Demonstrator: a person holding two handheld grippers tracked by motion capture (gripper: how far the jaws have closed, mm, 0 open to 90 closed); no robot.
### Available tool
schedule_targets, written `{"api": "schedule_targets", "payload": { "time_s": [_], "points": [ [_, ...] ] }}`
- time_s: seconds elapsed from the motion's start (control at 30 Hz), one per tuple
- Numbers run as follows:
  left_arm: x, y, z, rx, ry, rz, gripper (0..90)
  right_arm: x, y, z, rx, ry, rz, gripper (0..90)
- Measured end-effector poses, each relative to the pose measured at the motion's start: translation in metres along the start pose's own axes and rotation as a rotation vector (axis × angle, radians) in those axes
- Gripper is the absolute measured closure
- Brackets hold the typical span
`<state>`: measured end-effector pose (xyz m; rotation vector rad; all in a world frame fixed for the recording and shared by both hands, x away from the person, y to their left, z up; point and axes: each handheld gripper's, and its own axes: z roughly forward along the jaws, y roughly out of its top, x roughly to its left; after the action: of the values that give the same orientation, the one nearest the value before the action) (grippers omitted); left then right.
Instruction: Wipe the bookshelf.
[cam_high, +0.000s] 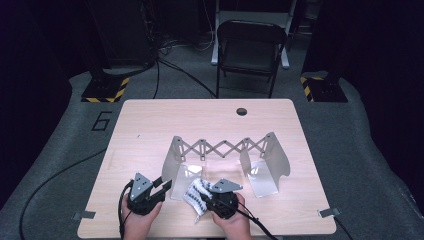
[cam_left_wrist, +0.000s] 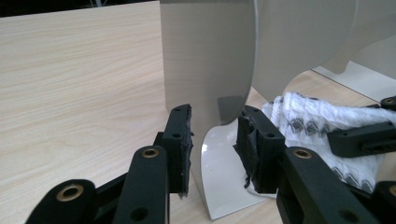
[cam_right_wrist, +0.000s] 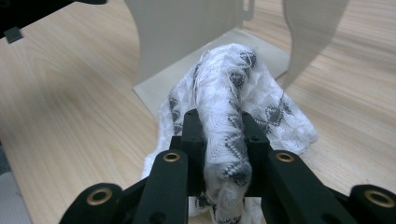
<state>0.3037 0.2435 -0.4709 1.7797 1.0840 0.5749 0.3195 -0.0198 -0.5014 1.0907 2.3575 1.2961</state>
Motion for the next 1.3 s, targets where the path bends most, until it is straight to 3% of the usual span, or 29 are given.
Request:
{"api": "schedule_targets", "payload": {
  "time_s": [0.13, 0.3, 0.63, 0.7, 0.87, 1.0, 1.1, 1.3],
  "points": [
    [-0.002, -0.001, -0.002, -0.003, 0.001, -0.004, 59.4, -0.004, -0.005, 0.001, 0.007, -0.021, 0.007, 72.5],
    [-0.004, -0.001, -0.007, -0.017, 0.001, -0.017, 53.3, -0.004, -0.005, -0.003, -0.001, -0.013, 0.014, 58.5],
    [-0.008, -0.001, -0.023, 0.001, 0.007, -0.031, 45.3, -0.007, 0.001, -0.039, -0.096, 0.021, 0.004, 51.2],
    [-0.012, -0.003, -0.026, 0.009, 0.0, -0.016, 45.4, -0.009, 0.0, -0.047, -0.102, 0.012, -0.01, 52.8],
    [-0.02, -0.006, -0.03, 0.016, -0.014, -0.006, 47.7, -0.018, -0.009, -0.056, -0.078, -0.026, -0.082, 68.6],
    [-0.024, -0.008, -0.029, 0.022, -0.034, -0.022, 49.4, -0.027, -0.018, -0.047, -0.031, -0.053, -0.055, 74.0],
    [-0.025, -0.01, -0.026, 0.042, -0.048, 0.008, 49.5, -0.029, -0.025, -0.037, 0.008, -0.049, -0.05, 75.8],
    [-0.03, -0.017, -0.017, 0.058, -0.056, 0.01, 49.0, -0.018, -0.031, -0.025, 0.046, -0.01, -0.064, 77.1]
  ]
}}
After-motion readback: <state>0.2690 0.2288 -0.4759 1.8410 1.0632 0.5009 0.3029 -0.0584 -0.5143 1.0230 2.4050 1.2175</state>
